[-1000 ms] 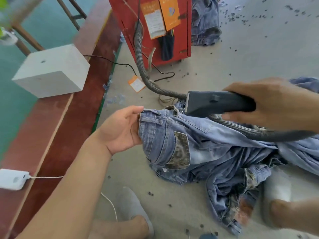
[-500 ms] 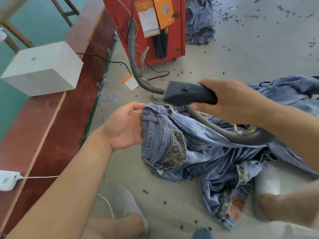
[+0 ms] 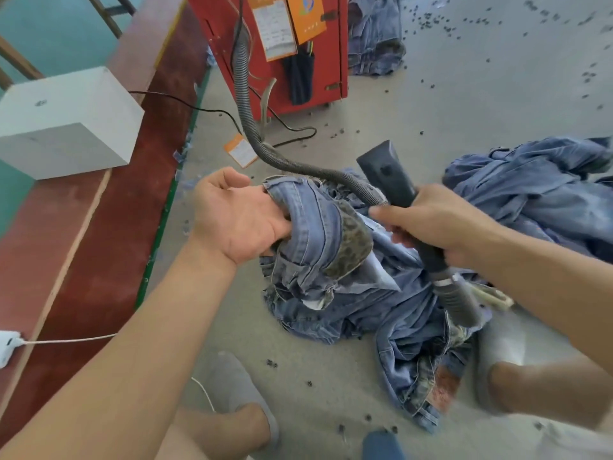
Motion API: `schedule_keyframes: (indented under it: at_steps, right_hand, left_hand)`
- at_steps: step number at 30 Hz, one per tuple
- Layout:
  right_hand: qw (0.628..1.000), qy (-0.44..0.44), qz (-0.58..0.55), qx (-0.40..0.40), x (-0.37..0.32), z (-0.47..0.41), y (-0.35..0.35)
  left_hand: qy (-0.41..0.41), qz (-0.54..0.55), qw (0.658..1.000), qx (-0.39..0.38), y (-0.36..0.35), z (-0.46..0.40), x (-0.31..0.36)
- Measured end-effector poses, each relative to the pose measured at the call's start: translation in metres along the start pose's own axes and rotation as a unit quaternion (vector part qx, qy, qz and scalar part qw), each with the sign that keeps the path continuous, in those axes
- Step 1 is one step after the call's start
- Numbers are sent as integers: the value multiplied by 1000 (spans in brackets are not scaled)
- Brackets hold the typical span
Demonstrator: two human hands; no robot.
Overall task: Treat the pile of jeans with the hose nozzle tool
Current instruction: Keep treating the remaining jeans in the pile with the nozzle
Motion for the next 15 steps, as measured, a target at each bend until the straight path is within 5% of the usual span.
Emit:
schedule_keyframes:
  at_steps: [4,7,10,13,15]
  right_hand:
    - [999,8,-17,-31,-7,-4,-19]
    - [999,-2,30,-23,-8,-11,-17]
    - [999,-10,-39,-3,-9,-15,-14]
    - [996,16,-76,35,-19,-23,4]
    - [993,27,-98,54,-26,-27,19]
  left_hand:
    - [-37,72,996,-41,-11,-13,8]
    - [-60,91,993,-38,-8,-16,16]
    - [-82,100,992,-1,3,-15,27]
    - [-99,-12,977,188,36,-11,35]
    - [-65,-254,883,390,59,1,35]
Point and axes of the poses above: each hand's wrist, its own z-axis away from the middle knuckle, its own y-axis out of the back of the hand, x = y × z, the point moved 10 cm from there along -z, towards the middle knuckle, and after that the axes turned 11 degrees about y, right-handed, at the moved point
